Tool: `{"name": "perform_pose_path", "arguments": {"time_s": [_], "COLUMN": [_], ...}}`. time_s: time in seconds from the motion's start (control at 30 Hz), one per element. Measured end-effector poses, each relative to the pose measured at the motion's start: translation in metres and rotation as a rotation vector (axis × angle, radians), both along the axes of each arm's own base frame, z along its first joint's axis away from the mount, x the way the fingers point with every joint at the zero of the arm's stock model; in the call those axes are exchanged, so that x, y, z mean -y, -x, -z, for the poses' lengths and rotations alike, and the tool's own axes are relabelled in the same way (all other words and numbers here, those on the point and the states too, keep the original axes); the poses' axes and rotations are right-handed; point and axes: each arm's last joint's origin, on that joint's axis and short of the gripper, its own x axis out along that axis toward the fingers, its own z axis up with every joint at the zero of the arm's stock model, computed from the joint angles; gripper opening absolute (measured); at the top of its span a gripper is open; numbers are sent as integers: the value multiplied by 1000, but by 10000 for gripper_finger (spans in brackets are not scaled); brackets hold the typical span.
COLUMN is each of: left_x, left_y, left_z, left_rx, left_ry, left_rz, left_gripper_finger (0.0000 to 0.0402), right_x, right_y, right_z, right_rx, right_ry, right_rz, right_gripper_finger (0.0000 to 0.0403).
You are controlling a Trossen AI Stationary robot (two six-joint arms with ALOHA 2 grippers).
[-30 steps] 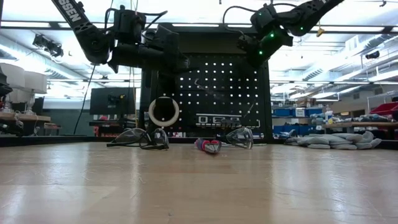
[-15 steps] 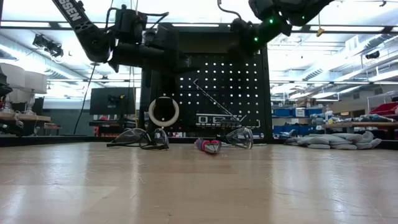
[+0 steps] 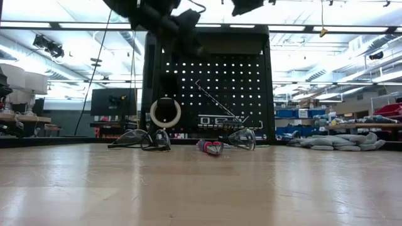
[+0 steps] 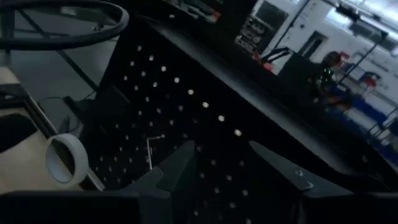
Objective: Hang tools onto peg board
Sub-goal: Assemble the black pegboard
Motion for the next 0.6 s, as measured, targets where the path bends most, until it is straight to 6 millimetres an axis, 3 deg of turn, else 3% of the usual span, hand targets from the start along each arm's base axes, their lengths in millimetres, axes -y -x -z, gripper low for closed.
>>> {"name": "perform_pose_path", "arguments": {"time_s": [0.17,0.27,0.37,0.6], "left_x": [-11,-21,-32,-58], "left_y": [-8,-16,-28,-56], "left_z": [-10,-13,-10,10], "left_rx": [-134,-169,-208,-352], "left_ry": [-76,-108,-160,-352], "left_rz": [0,7,31,-2], "left_gripper_finger": [54,69,89,131], "right_x": [-8,-7,-8,-23], "right_y": [32,49,50,39], "right_z": [-13,2,20,59], "right_rx": [114,92,84,273], "right_ry": [-120,-228,-291,-512], "right_rz": [96,175,204,299], "right_gripper_finger": [151,151,151,147]}}
